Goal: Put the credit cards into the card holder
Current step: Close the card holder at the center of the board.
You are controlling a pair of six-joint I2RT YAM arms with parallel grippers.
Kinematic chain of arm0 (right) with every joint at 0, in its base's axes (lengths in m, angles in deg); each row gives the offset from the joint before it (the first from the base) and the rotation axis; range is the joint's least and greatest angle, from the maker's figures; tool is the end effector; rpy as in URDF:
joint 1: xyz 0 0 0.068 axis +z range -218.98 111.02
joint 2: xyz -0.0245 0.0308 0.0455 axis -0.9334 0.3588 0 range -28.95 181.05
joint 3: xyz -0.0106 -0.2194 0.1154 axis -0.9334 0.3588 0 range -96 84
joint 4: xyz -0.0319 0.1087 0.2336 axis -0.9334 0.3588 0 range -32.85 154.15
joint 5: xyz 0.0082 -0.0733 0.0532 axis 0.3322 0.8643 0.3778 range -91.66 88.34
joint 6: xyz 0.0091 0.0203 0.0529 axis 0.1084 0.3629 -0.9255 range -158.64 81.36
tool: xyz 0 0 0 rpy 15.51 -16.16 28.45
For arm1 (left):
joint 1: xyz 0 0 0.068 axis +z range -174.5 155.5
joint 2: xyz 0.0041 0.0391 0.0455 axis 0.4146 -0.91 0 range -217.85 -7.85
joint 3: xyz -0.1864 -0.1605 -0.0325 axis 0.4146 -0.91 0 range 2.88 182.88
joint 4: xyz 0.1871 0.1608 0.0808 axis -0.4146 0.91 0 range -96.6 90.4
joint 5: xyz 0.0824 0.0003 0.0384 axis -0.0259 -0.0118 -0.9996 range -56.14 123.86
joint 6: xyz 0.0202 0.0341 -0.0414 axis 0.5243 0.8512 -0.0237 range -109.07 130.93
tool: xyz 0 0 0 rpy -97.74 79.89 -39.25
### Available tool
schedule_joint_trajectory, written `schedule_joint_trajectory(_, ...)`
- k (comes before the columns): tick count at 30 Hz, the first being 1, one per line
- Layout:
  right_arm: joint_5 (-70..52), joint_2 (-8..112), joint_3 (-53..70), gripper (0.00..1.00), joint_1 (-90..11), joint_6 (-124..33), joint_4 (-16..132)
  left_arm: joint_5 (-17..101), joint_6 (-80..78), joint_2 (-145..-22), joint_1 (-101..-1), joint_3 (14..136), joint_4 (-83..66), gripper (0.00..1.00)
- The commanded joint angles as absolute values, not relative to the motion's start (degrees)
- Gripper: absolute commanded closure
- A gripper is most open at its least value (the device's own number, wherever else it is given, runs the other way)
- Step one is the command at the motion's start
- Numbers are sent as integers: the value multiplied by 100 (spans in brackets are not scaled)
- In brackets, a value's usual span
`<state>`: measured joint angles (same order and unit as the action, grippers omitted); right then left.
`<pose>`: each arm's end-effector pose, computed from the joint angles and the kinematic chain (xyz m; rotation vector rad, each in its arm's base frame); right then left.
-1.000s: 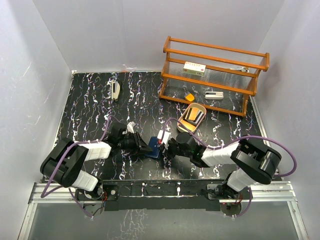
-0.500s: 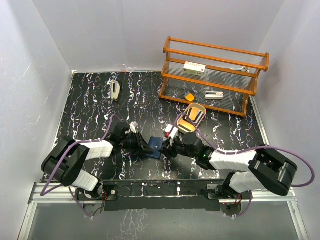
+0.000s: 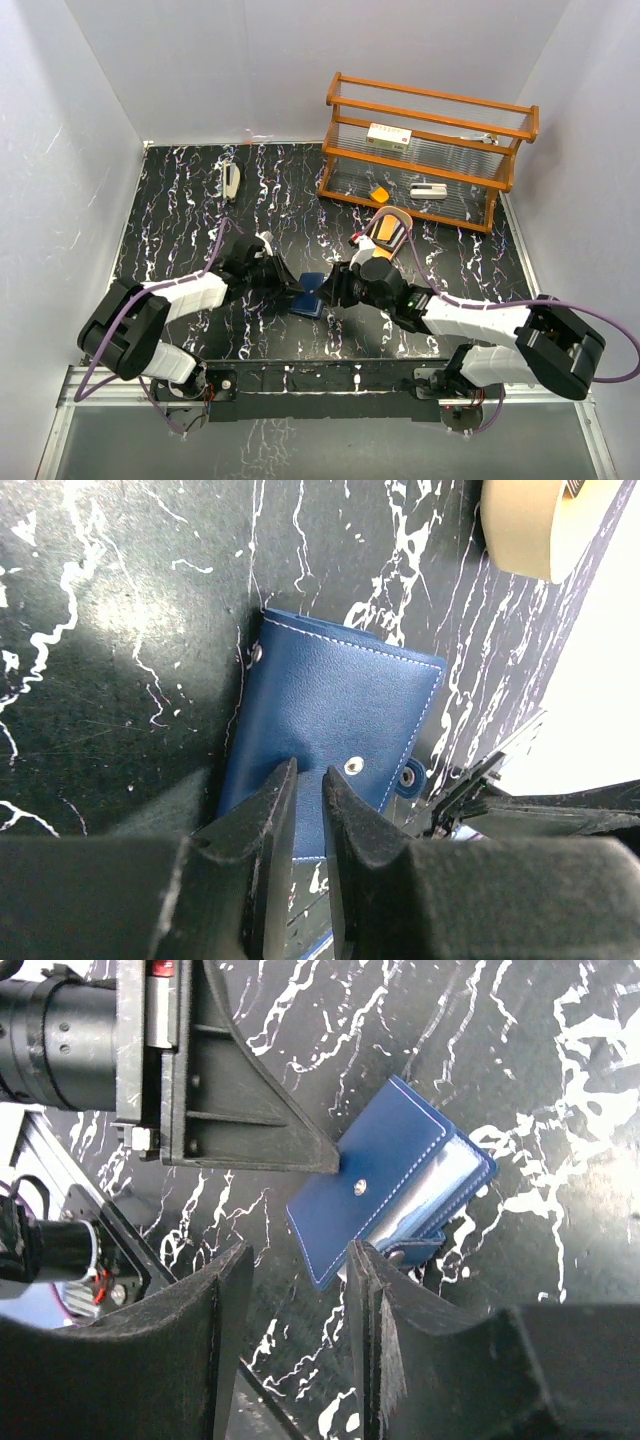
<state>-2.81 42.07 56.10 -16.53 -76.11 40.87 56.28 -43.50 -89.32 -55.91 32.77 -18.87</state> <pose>0.1598 0.2090 0.1649 -0.2988 2.1709 0.9673 0.2215 -0.1534 0.1255 -0.2682 2.4910 -1.1664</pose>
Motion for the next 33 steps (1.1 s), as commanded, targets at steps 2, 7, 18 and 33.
schedule_joint_trajectory(2, 400, 3994, 5556, 58, -1633, -8966, 4405, 5470, -4120, -9038, -5583, 3470, -1736, 84)
schedule_joint_trajectory(7, 646, 4104, 5579, 50, -1633, -9166, 4519, 5623, -4053, -9460, -5584, 3471, -1926, 83)
schedule_joint_trajectory(18, 673, 4438, 5628, 55, -1633, -9668, 4282, 5630, -4139, -9622, -5596, 3251, -2075, 83)
schedule_joint_trajectory(33, 497, 5005, 5506, 58, -1633, -9856, 3827, 5707, -4697, -9167, -5677, 2778, -2367, 83)
